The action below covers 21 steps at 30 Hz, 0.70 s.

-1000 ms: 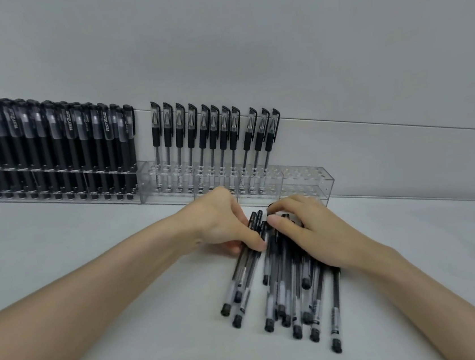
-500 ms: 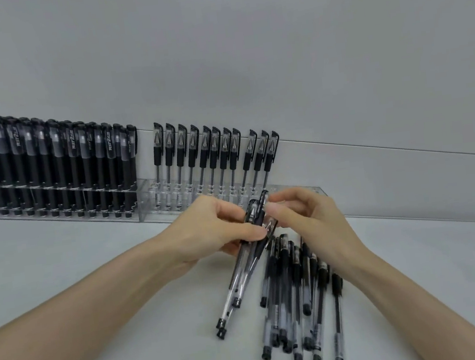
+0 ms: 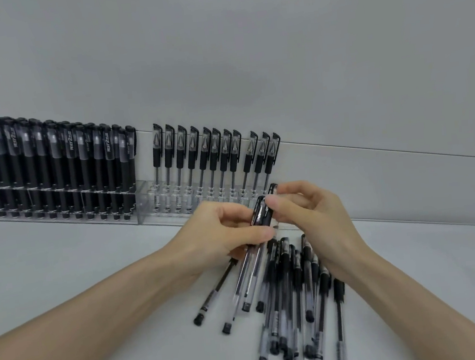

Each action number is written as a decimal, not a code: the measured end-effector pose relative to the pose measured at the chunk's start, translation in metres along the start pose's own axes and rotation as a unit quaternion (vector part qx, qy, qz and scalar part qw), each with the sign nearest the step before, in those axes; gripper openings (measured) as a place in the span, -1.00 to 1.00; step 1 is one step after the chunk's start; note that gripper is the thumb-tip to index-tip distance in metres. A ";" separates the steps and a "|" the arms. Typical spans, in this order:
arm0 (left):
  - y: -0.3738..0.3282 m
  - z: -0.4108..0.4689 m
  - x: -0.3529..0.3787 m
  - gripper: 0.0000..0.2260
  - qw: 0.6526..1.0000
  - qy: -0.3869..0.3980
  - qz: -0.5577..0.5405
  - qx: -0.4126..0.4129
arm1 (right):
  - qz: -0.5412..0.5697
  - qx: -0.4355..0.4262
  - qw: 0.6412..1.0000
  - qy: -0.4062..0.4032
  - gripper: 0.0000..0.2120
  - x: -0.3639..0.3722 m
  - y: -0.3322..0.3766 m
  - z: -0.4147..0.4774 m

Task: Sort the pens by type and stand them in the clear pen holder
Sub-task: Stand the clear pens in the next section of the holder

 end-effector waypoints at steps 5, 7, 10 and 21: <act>-0.006 0.001 -0.008 -0.86 0.997 -0.042 -0.052 0.046 | 0.069 -0.040 0.997 -0.018 -0.78 -0.006 0.021 0.008; -0.007 0.002 -0.016 -0.82 0.993 -0.083 -0.067 0.051 | 0.067 -0.065 0.995 -0.037 -0.80 -0.013 0.031 0.015; -0.010 0.000 -0.023 -0.81 0.987 -0.124 -0.073 0.069 | 0.025 -0.115 0.990 -0.075 -0.77 -0.025 0.046 0.030; -0.013 0.001 -0.023 -0.82 0.985 -0.111 -0.113 0.071 | -0.113 -0.294 0.937 -0.148 -0.75 -0.036 0.063 0.056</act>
Point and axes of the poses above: each hand's wrist, its own z-axis towards the middle knuckle, its own x-axis out of the palm, y = z × x, the point moved 7 cm from there along z, towards the middle knuckle, and after that the axes turned 6 degrees about -x, right-handed, at the moved point
